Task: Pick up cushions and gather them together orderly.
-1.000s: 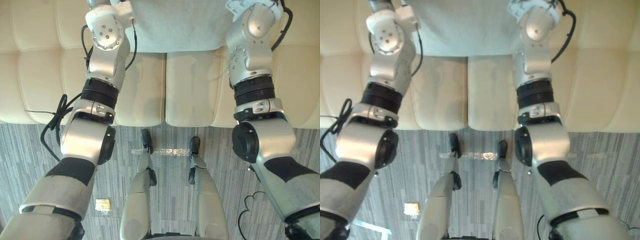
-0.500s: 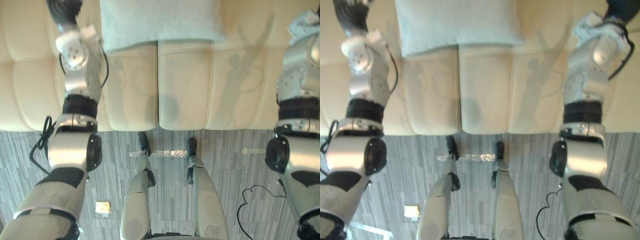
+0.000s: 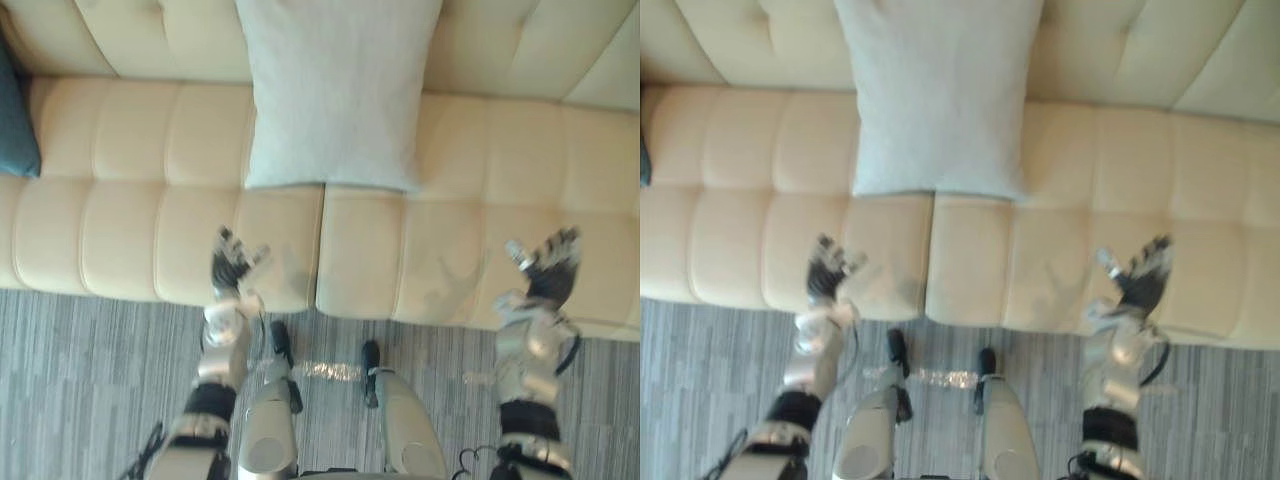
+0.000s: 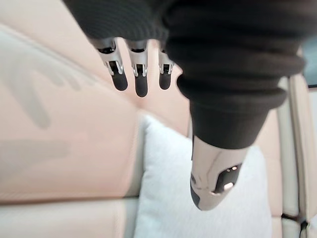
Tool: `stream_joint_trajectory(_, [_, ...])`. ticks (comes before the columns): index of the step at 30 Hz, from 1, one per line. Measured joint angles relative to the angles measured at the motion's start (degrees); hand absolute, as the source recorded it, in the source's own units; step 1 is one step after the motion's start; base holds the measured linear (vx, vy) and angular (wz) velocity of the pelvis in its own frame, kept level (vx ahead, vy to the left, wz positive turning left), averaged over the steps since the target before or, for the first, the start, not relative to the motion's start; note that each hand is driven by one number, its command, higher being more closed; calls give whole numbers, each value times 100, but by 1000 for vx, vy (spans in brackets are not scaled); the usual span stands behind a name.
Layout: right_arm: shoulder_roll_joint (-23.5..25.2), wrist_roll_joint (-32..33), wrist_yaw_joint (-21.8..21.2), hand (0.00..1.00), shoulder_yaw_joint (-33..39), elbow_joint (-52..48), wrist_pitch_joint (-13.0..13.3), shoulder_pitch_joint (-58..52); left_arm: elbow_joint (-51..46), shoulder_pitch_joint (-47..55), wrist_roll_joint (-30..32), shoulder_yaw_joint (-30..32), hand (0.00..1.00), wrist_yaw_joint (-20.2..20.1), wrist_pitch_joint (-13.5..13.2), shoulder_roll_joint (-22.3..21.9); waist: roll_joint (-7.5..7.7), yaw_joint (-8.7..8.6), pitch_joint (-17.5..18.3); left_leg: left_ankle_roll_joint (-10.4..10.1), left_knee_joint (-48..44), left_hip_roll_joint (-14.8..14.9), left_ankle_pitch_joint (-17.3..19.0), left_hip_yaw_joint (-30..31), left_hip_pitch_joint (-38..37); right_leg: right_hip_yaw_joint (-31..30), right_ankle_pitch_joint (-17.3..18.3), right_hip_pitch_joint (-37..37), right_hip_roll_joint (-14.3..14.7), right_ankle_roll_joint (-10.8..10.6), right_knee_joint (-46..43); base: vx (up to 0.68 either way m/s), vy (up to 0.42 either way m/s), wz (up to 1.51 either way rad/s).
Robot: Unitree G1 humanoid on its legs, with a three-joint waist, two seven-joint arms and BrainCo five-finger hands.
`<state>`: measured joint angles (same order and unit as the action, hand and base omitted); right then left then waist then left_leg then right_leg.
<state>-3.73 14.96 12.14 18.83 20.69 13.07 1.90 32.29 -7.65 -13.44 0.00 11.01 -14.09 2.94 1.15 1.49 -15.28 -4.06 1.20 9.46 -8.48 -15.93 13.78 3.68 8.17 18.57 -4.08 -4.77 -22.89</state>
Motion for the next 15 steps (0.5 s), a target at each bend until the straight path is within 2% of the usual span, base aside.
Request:
stream_joint_trajectory(1, [206, -158, -72, 0, -82, 437, -97, -354, 318, 281, 100, 6, 0, -108, 101, -111, 32, -5, 240, -67, -39, 12, 123, -11, -250, 95, 16, -299, -9, 8, 107, 126, 8, -1])
stream_joint_trajectory(5, [431, -388, -284, 0, -145, 1480, -260, -885, 1216, 738, 444, 32, 0, -276, 156, -205, 8, -2, 914, -147, -31, -21, 400, -95, -653, 91, 36, -814, -24, 13, 476, 85, 50, -10])
stream_joint_trajectory(8, [445, -386, -396, 0, -144, 1987, -328, -918, 1709, 791, 764, 144, 0, -378, 283, -195, 18, -5, 1042, -186, 66, -114, 503, -129, -832, 79, 84, -1035, -91, 73, 755, -29, 60, -17])
stream_joint_trajectory(10, [471, -382, -460, 0, -142, 2293, -353, -914, 1942, 838, 949, 272, 0, -399, 333, -178, 80, 3, 1114, -171, 238, -222, 466, -232, -993, 41, 148, -1150, -159, 114, 966, -125, 62, -29])
stream_joint_trajectory(11, [502, -378, -494, 0, -137, 2448, -383, -932, 2142, 916, 1080, 352, 0, -403, 360, -182, 85, 4, 1167, -134, 393, -319, 413, -311, -1146, 29, 198, -1248, -227, 100, 1122, -145, 60, -26])
stream_joint_trajectory(15, [495, -380, -540, 0, -100, 2825, -485, -1096, 2457, 1131, 1358, 362, 0, -502, 406, -191, 59, -11, 1384, -94, 509, -393, 340, -395, -1311, -85, 140, -1285, -280, 51, 1135, -128, 55, -14])
